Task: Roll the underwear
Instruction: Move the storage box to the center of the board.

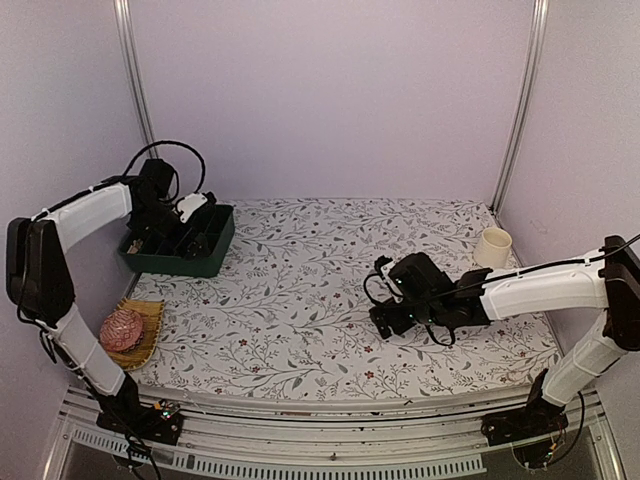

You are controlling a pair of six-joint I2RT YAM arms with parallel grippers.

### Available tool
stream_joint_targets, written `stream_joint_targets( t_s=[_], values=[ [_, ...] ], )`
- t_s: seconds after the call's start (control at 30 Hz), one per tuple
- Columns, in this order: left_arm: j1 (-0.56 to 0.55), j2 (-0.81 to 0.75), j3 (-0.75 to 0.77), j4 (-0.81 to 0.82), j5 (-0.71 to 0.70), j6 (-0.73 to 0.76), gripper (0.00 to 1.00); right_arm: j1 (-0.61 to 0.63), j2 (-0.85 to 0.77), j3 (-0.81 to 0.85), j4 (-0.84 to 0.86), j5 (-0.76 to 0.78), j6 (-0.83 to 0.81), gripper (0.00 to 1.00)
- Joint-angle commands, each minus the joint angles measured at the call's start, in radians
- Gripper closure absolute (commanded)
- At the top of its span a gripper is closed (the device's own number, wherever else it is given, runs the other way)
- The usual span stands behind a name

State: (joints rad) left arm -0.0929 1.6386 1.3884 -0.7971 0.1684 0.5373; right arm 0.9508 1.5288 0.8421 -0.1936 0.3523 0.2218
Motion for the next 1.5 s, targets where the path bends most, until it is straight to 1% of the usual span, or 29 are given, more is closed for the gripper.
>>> stream_joint_targets(
  t_s=[0.0,0.17,0.3,0.43,0.63,0.77,1.0,1.17,1.23,1.3,1.37,1.47],
  values=[
    [-0.019,0.026,-0.059,0.05,0.09,-0.012,0.02,0.006,0.033,-0.007,0.028,0.032,0.005,0.01],
    [-0.061,0.103,-0.06,0.065,0.113,-0.041,0.02,0.006,0.051,-0.003,0.026,0.046,0.004,0.01],
    [-0.095,0.156,-0.05,0.112,0.05,-0.063,0.01,0.005,0.048,-0.006,0.027,0.053,0.0,0.01],
    [-0.105,0.224,0.0,0.136,0.011,-0.079,0.01,0.005,0.049,-0.011,0.032,0.049,-0.002,0.01],
    [-0.141,0.316,0.063,0.136,0.025,-0.062,0.02,0.006,0.058,-0.009,0.033,0.05,-0.005,0.01],
    [-0.194,0.394,0.103,0.152,0.031,-0.031,0.02,0.005,0.062,-0.006,0.033,0.051,-0.006,0.01],
    [-0.301,0.467,0.167,0.193,-0.011,0.025,0.01,0.005,0.065,-0.008,0.032,0.062,-0.005,0.01],
    [-0.365,0.504,0.207,0.203,-0.047,0.029,0.01,0.005,0.062,-0.011,0.032,0.069,-0.002,0.01],
    [-0.37,0.492,0.217,0.212,-0.067,0.006,0.01,0.005,0.054,-0.02,0.034,0.069,0.003,0.01],
    [-0.365,0.444,0.207,0.24,-0.087,-0.02,0.01,0.005,0.035,-0.045,0.055,0.062,0.008,0.01],
    [-0.358,0.368,0.183,0.275,-0.102,-0.038,0.01,0.004,0.011,-0.068,0.083,0.061,0.006,0.01],
    [-0.355,0.206,0.13,0.317,-0.103,-0.06,0.01,-0.003,-0.019,-0.081,0.094,0.076,0.006,0.01]
  ],
)
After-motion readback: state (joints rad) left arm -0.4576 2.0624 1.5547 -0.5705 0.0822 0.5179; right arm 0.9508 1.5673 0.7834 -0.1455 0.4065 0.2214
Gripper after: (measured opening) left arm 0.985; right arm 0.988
